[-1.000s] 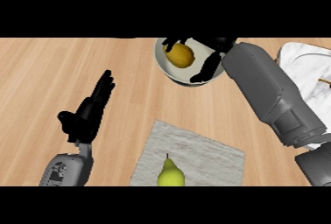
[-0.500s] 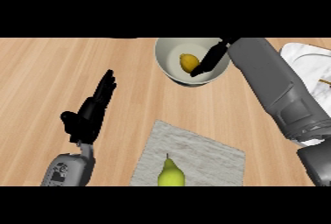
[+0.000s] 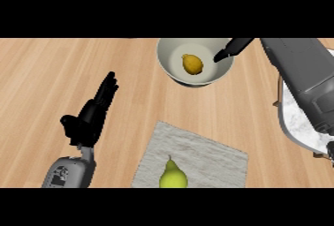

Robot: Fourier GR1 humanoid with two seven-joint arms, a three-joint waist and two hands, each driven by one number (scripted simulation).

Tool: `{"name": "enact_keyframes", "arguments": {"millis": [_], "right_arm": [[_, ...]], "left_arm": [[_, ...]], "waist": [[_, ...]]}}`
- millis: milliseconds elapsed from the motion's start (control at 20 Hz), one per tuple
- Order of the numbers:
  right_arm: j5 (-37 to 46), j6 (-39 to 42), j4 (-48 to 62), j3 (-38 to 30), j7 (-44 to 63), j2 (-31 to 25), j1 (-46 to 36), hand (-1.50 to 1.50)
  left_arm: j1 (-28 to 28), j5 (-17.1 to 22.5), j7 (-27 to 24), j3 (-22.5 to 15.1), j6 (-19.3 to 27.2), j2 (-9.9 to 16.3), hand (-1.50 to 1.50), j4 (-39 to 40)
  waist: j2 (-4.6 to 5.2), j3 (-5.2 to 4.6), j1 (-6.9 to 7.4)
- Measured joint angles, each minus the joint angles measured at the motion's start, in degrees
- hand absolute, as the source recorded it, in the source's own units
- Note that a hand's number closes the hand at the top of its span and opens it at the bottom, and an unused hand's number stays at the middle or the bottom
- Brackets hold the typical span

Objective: Pick the lemon from the placemat and place it in the bowl

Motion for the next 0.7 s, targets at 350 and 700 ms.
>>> {"name": "enact_keyframes", "arguments": {"millis": [350, 700], "right_arm": [[-2.07, 6.09, -0.16, -1.36, 3.71, -3.36, 1.65, -1.5], [-3.03, 9.32, -3.14, -1.15, 5.72, -5.99, 3.96, -1.5]], "left_arm": [[-0.05, -0.25, -0.35, -0.25, 0.27, -0.44, 0.0, 0.06], [-1.25, -0.26, -0.33, 0.21, 0.2, -0.23, 0.0, 0.69]], "waist": [[0.37, 0.07, 0.38], [0.72, 0.16, 0.65]]}}
